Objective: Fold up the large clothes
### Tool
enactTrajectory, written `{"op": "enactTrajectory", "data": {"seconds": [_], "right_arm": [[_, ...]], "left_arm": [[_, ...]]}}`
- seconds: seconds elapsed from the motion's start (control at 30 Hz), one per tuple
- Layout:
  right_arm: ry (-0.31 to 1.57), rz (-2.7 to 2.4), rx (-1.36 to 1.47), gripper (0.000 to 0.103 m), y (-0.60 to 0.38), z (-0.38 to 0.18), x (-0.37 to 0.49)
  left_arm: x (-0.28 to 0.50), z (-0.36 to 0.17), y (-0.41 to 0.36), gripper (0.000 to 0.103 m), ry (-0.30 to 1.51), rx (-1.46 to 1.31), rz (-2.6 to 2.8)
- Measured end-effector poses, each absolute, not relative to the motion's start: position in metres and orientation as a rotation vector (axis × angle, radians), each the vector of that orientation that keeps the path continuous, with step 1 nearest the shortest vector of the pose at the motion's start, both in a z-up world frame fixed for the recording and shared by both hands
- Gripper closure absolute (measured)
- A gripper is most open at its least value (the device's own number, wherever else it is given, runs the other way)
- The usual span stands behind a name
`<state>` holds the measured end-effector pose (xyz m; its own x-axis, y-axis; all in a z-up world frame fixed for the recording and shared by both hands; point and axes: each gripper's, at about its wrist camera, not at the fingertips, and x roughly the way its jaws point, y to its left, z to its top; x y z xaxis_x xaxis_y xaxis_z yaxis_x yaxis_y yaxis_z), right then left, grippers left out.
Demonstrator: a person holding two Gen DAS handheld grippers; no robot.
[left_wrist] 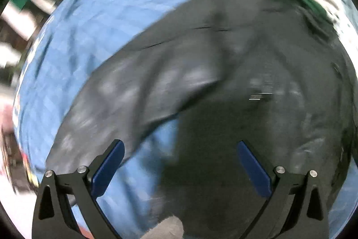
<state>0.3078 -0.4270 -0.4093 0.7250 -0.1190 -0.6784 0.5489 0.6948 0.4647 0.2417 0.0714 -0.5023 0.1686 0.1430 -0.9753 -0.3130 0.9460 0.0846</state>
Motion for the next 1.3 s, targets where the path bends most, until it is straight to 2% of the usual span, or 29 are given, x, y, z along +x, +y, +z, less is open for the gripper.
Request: {"op": "enactTrajectory", "data": {"seconds": [0.13, 0.27, 0.33, 0.37, 0.4, 0.43, 0.47, 0.5, 0.67, 0.73, 0.77, 0.8, 0.87, 0.97, 1.1, 1.23, 1.3], "right_arm": [[0.839, -0.231, 0.438, 0.096, -0.304, -0.449, 0.402], [1.090, -0.107, 0.139, 0.095, -0.171, -0.539, 0.466], [1.298, -0.034, 0.063, 0.088, -0.123, -0.591, 0.482], [1.375, -0.016, 0.040, 0.072, -0.108, -0.610, 0.483], [1.382, -0.009, 0.019, 0.065, -0.098, -0.613, 0.479], [1.367, 0.002, 0.005, 0.061, -0.092, -0.610, 0.475], [1.351, 0.052, 0.030, 0.047, -0.086, -0.601, 0.468], [1.346, 0.107, 0.090, 0.037, -0.087, -0.593, 0.462], [1.368, 0.234, 0.270, 0.036, -0.119, -0.565, 0.436], [1.388, 0.212, 0.305, 0.036, -0.134, -0.563, 0.430], [1.406, 0.195, 0.353, 0.036, -0.145, -0.566, 0.433], [1.418, 0.181, 0.387, 0.036, -0.152, -0.570, 0.429], [1.435, 0.147, 0.419, 0.036, -0.162, -0.578, 0.429], [1.432, 0.105, 0.450, 0.036, -0.173, -0.586, 0.425], [1.416, 0.089, 0.473, 0.036, -0.169, -0.591, 0.428], [1.425, 0.102, 0.451, 0.036, -0.156, -0.590, 0.430], [1.444, 0.113, 0.433, 0.036, -0.149, -0.593, 0.430]], "left_arm": [[0.203, -0.507, 0.142, 0.001, 1.398, -0.320, 0.504], [0.150, -0.525, 0.203, 0.001, 1.432, -0.533, 0.650], [0.127, -0.535, 0.225, 0.001, 1.428, -0.672, 0.674], [0.117, -0.542, 0.236, 0.001, 1.415, -0.757, 0.681], [0.110, -0.546, 0.240, 0.001, 1.405, -0.808, 0.678], [0.104, -0.554, 0.248, 0.001, 1.385, -0.896, 0.671], [0.102, -0.560, 0.254, 0.001, 1.362, -0.968, 0.669], [0.102, -0.569, 0.262, 0.001, 1.333, -1.041, 0.672], [0.101, -0.588, 0.309, 0.002, 1.203, -1.218, 0.827], [0.103, -0.584, 0.326, 0.017, 1.161, -1.225, 0.890], [0.108, -0.580, 0.338, 0.031, 1.156, -1.188, 0.911], [0.112, -0.579, 0.350, 0.052, 1.150, -1.154, 0.919], [0.125, -0.571, 0.372, 0.082, 1.144, -1.035, 0.923], [0.145, -0.565, 0.418, 0.084, 1.095, -0.957, 0.897], [0.184, -0.546, 0.443, 0.087, 1.026, -0.847, 0.824], [0.216, -0.558, 0.445, 0.085, 1.088, -0.831, 0.698], [0.202, -0.557, 0.445, 0.082, 1.080, -0.899, 0.662]]}}
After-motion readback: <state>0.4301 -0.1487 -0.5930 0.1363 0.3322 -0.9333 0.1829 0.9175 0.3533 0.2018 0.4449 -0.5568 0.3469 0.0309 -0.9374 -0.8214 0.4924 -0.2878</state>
